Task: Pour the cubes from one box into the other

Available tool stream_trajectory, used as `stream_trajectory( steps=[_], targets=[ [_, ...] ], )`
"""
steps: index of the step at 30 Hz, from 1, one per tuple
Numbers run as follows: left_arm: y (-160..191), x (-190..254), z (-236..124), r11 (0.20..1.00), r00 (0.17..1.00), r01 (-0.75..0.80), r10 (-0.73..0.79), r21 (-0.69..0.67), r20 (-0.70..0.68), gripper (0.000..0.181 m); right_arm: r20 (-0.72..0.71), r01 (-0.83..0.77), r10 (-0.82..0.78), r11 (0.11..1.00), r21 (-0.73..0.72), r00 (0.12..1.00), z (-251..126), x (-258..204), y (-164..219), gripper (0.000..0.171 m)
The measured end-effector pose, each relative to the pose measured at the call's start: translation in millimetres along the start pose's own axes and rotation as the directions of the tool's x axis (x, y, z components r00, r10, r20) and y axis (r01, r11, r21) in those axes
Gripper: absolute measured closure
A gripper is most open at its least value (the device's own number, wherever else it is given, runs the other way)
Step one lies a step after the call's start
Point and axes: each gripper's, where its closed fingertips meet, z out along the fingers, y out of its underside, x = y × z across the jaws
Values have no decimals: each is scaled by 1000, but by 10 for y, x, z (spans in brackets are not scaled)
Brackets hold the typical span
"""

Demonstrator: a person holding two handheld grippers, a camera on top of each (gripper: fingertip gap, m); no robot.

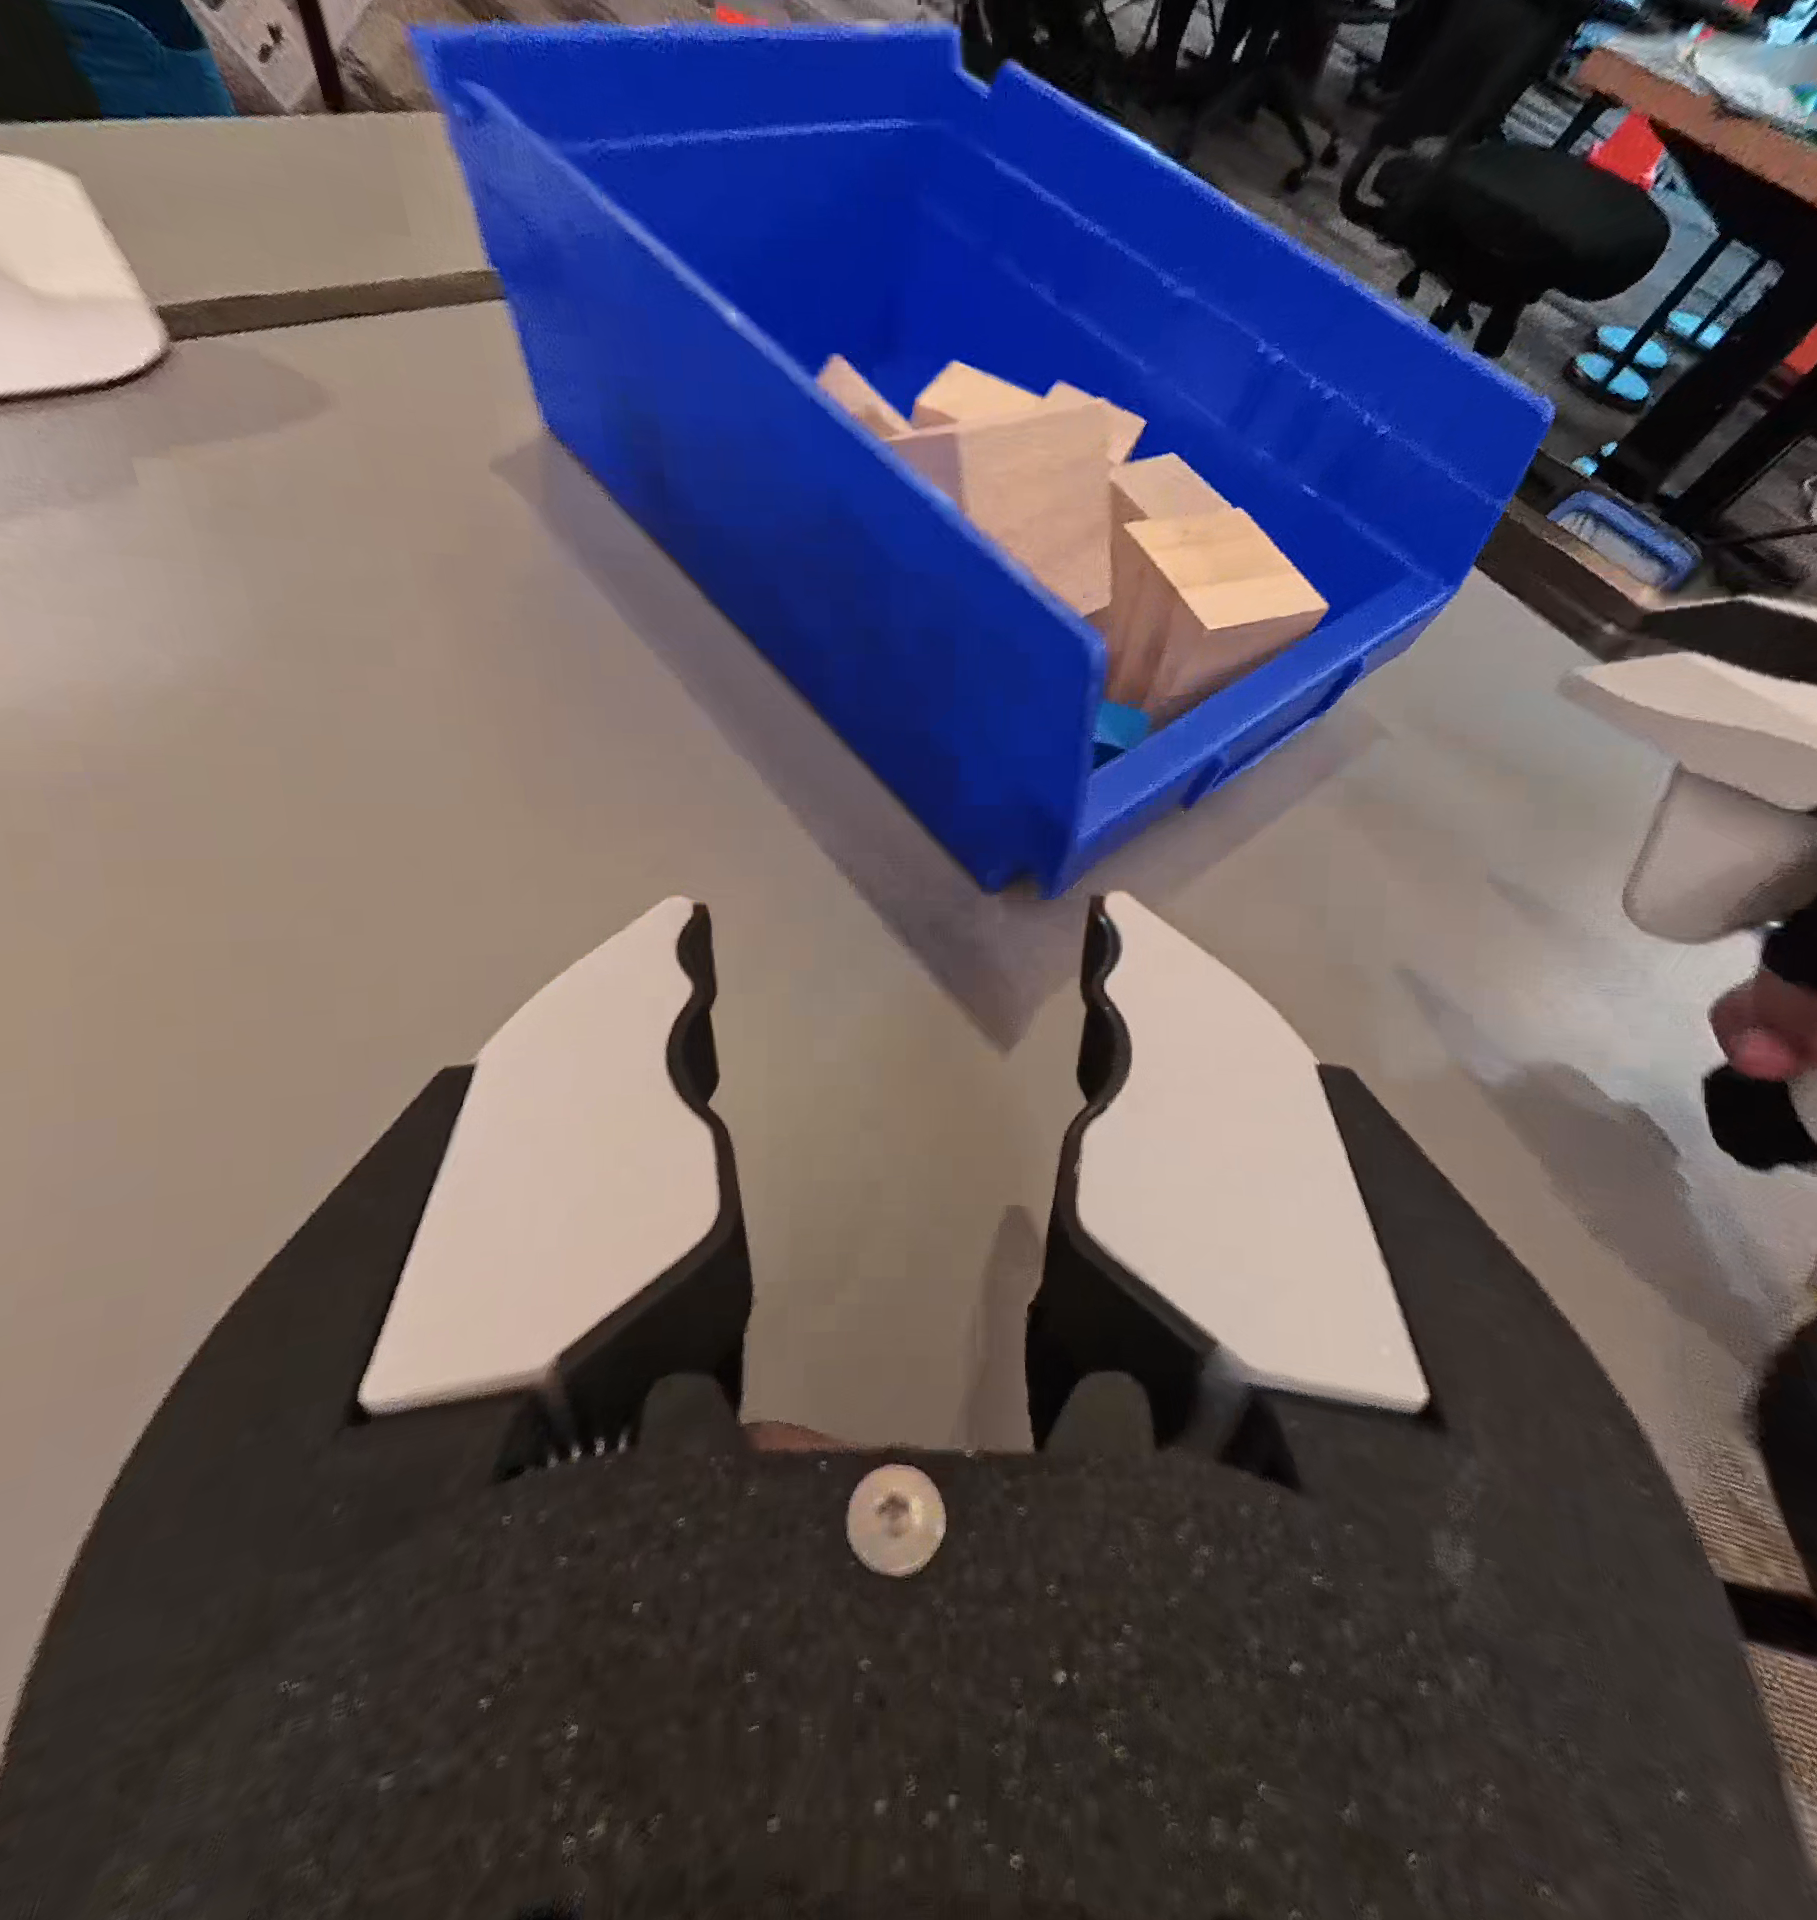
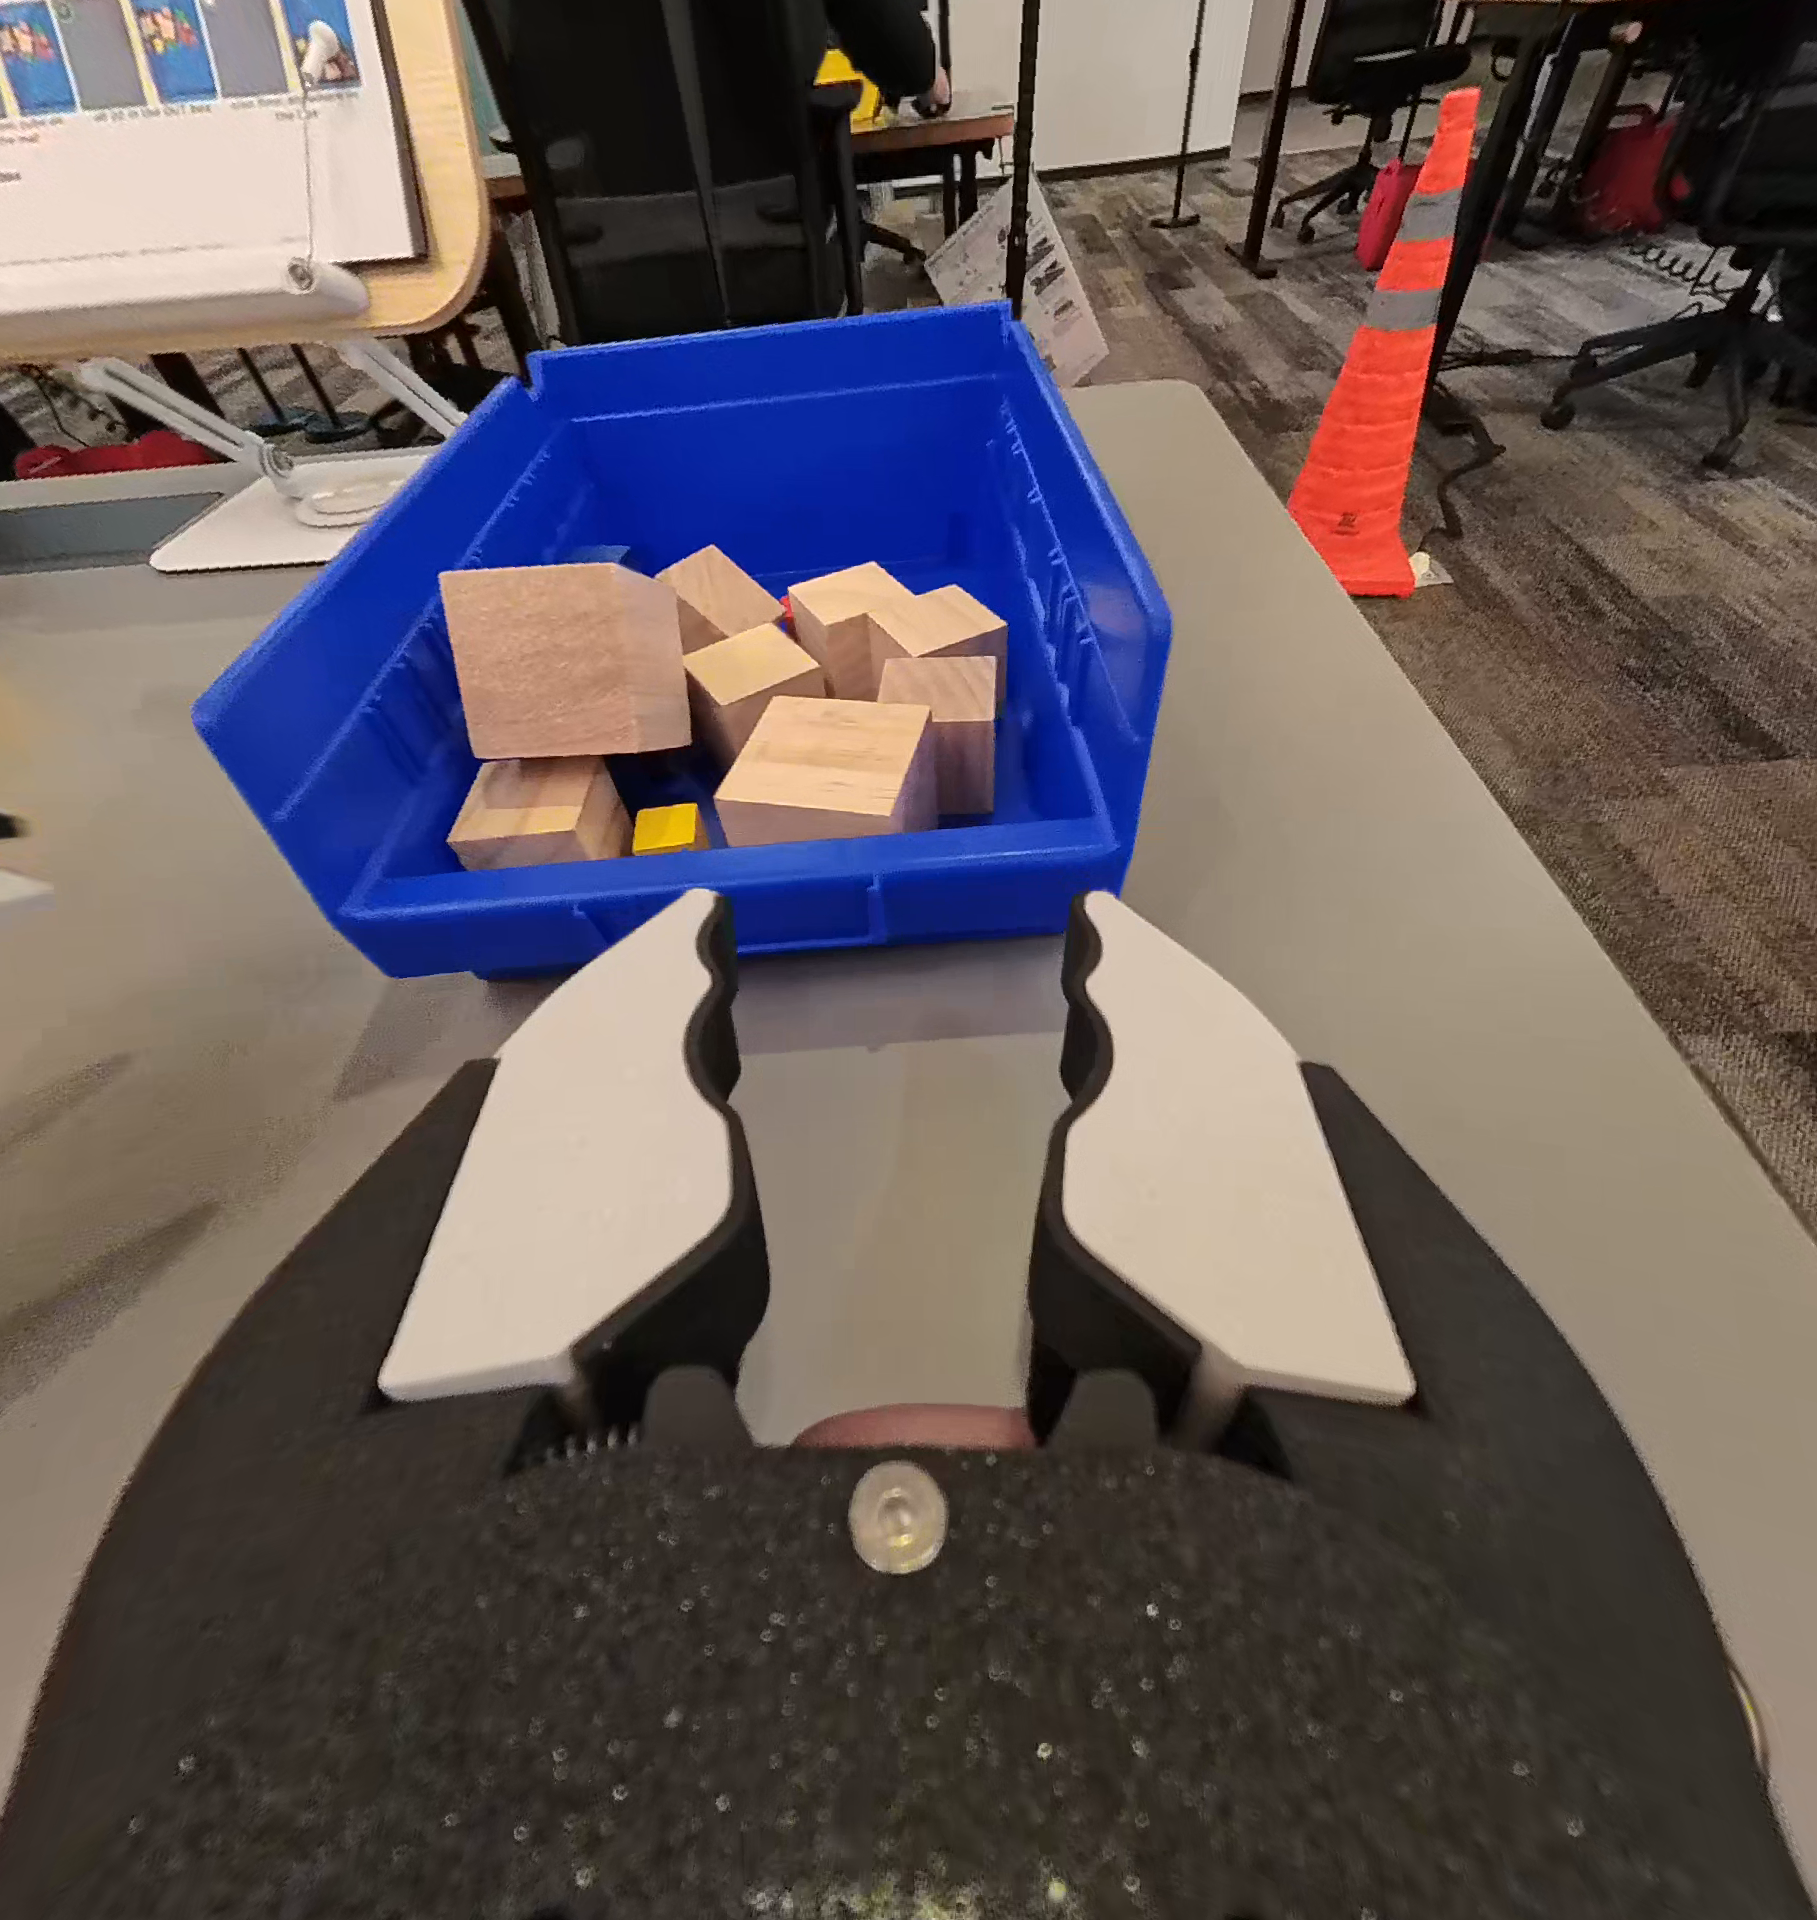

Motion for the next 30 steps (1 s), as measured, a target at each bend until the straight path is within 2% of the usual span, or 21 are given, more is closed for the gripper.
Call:
stream_trajectory(
  steps=[5, 7, 9, 12, 16, 18, 19, 20, 21, 23, 26, 30],
  targets=[
    [-160, 287, 668, 999, 997, -47, 47, 1, 68, 114, -5, -49, 49, 999, 6, 999, 17, 101, -31, 112],
    [-116, 251, 851, 998, 993, -30, 36, -51, 115, 130, -16, -69, 69, 998, -11, 997, 46, 139, 3, 111],
    [-118, 148, 857, 998, 990, -7, 16, -60, 141, 149, -17, -95, 94, 993, -70, 995, 89, 149, 95, 114],
    [-97, -127, 688, 996, 976, 74, -62, -50, 207, 165, -26, -123, 121, 987, -99, 992, 182, 107, 154, 112],
    [-25, -307, 468, 991, 964, 128, -115, -39, 241, 172, 18, -142, 146, 981, -136, 989, 364, -189, 183, 117],
    [3, -318, 410, 992, 965, 123, -109, -41, 240, 173, -4, -121, 122, 974, -189, 992, 468, -294, 293, 137],
    [15, -325, 383, 992, 965, 118, -105, -41, 239, 173, -36, -122, 117, 972, -203, 993, 498, -299, 306, 140],
    [24, -346, 348, 993, 964, 116, -103, -37, 243, 173, -64, -140, 131, 975, -171, 989, 489, -286, 234, 148],
    [24, -371, 301, 993, 963, 118, -107, -32, 246, 174, -110, -131, 117, 982, -134, 987, 451, -235, 155, 167],
    [-20, -419, 165, 992, 963, 127, -120, -16, 240, 172, -115, -66, 54, 993, -102, 992, 437, -348, 39, 169],
    [-172, -693, -171, 996, 944, 82, -86, 26, 318, 173, -80, -96, 92, 994, -45, 993, 489, -734, -80, 169],
    [-270, -1306, -755, 991, 903, 89, -124, 103, 411, 176, -15, -16, 17, 998, 54, 1000, 555, -1548, -396, 169]
  ],
)
